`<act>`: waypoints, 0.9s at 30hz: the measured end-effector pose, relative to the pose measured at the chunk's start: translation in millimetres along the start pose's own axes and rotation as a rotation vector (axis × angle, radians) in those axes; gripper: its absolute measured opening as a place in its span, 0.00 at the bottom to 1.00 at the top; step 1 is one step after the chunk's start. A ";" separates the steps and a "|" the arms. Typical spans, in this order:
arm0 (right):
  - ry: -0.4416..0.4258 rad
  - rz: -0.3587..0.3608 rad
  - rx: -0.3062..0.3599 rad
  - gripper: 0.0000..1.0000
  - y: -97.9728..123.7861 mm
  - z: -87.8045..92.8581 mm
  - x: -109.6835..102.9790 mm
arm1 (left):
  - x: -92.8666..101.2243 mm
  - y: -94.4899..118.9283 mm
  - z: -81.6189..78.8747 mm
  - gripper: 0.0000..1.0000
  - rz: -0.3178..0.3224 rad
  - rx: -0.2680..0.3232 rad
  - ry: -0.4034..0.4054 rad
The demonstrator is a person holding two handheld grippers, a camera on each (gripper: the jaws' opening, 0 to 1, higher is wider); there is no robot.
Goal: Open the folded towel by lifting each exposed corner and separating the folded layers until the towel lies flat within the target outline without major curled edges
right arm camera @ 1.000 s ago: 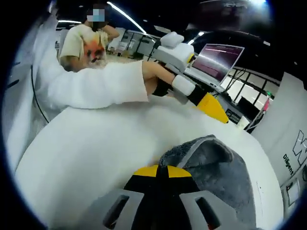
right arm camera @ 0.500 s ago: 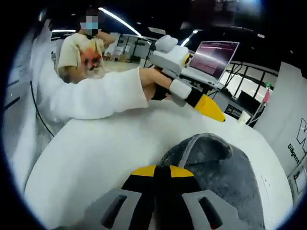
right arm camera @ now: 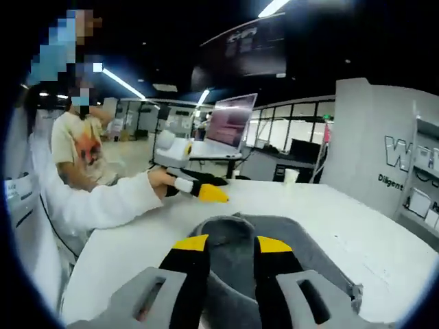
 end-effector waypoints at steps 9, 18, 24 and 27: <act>-0.111 0.343 0.049 0.49 107.7 29.6 79.3 | -0.2 -1.4 1.9 1.00 0.002 0.000 0.002; -0.112 0.522 0.043 0.68 183.4 63.7 119.0 | 1.5 1.0 1.5 1.00 0.007 0.032 0.017; -0.080 0.554 0.011 0.79 211.0 81.0 130.7 | 3.9 1.2 -4.0 1.00 0.027 0.069 0.013; -0.084 0.564 0.013 0.83 223.4 85.1 134.4 | 2.1 0.3 -2.5 1.00 0.020 0.075 -0.006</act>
Point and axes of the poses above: the point that each gripper's makers call its tool centre point, and the gripper's own axes: y roughly backward along the fingers, x roughly to its right, z roughly out of its underside, the point moved 2 cm from there along y, roughly backward along the fingers, and after that the axes turned 4 degrees about x, right-handed, at the moved point
